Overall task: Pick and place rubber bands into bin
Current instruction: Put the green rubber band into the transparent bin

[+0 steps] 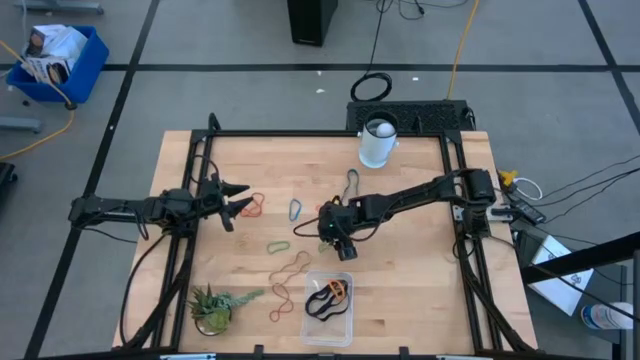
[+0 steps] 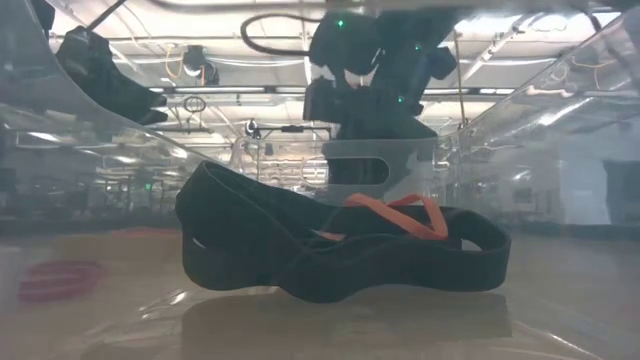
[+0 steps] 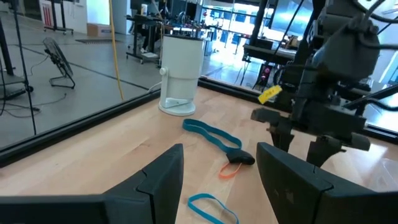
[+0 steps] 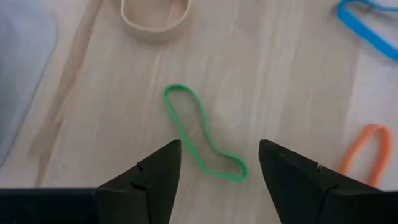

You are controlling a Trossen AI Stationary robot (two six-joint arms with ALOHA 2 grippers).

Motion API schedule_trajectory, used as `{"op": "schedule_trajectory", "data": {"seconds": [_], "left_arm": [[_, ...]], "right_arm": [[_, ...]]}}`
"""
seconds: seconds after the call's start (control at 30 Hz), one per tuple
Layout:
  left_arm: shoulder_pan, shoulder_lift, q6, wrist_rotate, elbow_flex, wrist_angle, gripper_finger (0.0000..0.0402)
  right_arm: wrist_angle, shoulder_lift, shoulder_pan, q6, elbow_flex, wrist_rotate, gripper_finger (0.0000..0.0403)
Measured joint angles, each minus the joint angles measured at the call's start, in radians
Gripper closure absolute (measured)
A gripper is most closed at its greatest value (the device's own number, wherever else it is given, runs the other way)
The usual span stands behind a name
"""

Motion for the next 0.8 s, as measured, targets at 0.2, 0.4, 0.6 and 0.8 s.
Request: {"op": "schedule_trajectory", "data": {"seconds": [0.2, 0.4, 0.6, 0.8], "left_arm": [[0.0, 0.0, 0.0, 0.0, 0.0, 0.0, 0.0192], [0.0, 0.0, 0.0, 0.0, 0.0, 0.0, 0.0192], [0.0, 0.0, 0.0, 0.0, 0.0, 0.0, 0.0192], [0.0, 0.0, 0.0, 0.0, 0.0, 0.0, 0.0192]], "right_arm": [[0.002, 0.045, 0.012, -0.022, 0.0, 0.0, 0.0193], [-0.002, 0.058, 0.011, -0.01, 0.002, 0.0, 0.0196], [-0.012, 0.058, 0.011, -0.01, 0.002, 0.0, 0.0237], [-0.015, 0.059, 0.012, -0.006, 0.0, -0.004, 0.0301]]}}
